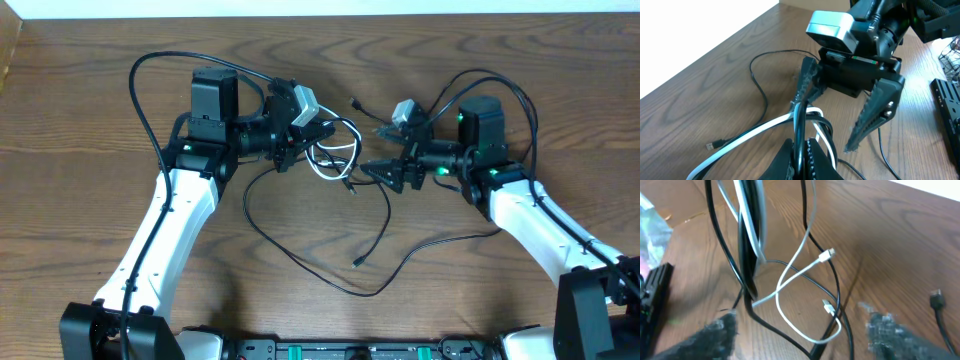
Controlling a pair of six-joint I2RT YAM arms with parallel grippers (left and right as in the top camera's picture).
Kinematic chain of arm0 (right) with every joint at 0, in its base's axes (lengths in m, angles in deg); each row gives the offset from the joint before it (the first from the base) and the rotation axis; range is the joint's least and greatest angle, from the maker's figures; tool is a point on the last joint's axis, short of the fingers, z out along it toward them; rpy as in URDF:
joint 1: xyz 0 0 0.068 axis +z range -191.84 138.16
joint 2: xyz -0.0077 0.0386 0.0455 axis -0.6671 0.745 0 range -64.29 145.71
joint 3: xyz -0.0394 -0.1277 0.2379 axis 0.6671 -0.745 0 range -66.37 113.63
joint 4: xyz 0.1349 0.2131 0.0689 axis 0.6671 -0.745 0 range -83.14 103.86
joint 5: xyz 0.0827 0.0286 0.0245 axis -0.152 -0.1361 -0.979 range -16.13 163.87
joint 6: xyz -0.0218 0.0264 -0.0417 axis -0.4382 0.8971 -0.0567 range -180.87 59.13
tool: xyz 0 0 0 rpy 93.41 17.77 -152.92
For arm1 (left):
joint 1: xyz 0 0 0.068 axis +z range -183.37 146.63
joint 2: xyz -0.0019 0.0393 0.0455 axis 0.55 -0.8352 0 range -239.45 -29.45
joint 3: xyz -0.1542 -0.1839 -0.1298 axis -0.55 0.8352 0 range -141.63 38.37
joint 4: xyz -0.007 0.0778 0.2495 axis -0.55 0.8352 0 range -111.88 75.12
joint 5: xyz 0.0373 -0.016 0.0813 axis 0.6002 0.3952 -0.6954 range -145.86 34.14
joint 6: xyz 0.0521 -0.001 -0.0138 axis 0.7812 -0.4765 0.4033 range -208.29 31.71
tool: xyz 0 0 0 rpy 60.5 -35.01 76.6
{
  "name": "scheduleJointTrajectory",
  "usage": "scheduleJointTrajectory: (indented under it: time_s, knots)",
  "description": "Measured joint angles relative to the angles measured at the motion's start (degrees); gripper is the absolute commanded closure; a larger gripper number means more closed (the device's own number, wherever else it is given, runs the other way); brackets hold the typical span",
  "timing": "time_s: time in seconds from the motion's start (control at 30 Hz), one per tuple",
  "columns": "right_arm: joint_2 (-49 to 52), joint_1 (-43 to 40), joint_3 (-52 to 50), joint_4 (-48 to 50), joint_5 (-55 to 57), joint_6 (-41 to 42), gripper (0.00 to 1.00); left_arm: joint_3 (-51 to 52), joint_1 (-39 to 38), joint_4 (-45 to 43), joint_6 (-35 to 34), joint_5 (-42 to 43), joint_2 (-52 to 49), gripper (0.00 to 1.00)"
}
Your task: Untangle cables
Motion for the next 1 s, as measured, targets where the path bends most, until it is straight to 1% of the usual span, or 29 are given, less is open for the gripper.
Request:
scheduleJointTrajectory:
  time_s: [0.03,0.07,0.13,0.27,0.4,0.6,0.63,0.67,0.7,0.73,0.77,0.8,0.83,1.0]
  knots:
    - [0.0,0.2,0.0,0.4,0.0,-0.4,0.31,0.0,0.0,0.0,0.0,0.0,0.0,0.93]
    - [0.0,0.3,0.0,1.0,0.0,-0.7,0.36,0.0,0.0,0.0,0.0,0.0,0.0,0.92]
    - [0.0,0.3,0.0,2.1,0.0,-0.9,0.37,0.0,0.0,0.0,0.0,0.0,0.0,0.92]
    - [0.0,0.3,0.0,4.7,-0.2,-0.8,0.37,0.0,0.0,0.0,0.0,0.0,0.0,0.93]
    - [0.0,0.3,0.0,8.6,-0.3,1.5,0.37,0.0,0.0,0.1,0.0,0.0,0.0,0.92]
    - [0.0,2.5,0.0,13.0,-0.7,2.6,0.39,0.0,0.0,0.3,-0.1,0.0,0.0,0.93]
    - [0.0,3.3,0.0,14.0,-0.9,2.6,0.44,0.0,0.0,0.2,-0.2,0.0,0.0,0.92]
    - [0.0,3.5,0.0,14.2,-0.9,2.6,0.51,0.0,0.0,0.3,-0.3,0.0,0.0,0.92]
    - [0.0,3.9,-0.1,14.5,-1.0,2.7,0.60,0.0,0.0,0.3,-0.5,0.0,0.0,0.92]
    - [0.0,4.2,-0.1,14.7,-0.9,3.0,0.73,0.0,0.0,0.3,-0.6,0.0,0.0,0.93]
    - [0.0,4.3,0.0,14.8,-0.7,3.1,0.83,0.0,0.0,0.2,-0.9,0.0,0.0,0.93]
    - [0.0,4.5,0.0,15.0,-0.6,2.9,0.92,0.0,0.0,0.3,-0.9,0.0,0.0,0.92]
    - [0.0,4.5,0.0,15.0,-0.4,2.9,0.99,0.0,0.0,0.3,-1.1,0.0,0.0,0.92]
    - [0.0,4.6,0.0,15.0,0.0,3.2,0.99,0.0,0.0,0.3,-1.3,-0.4,0.0,0.93]
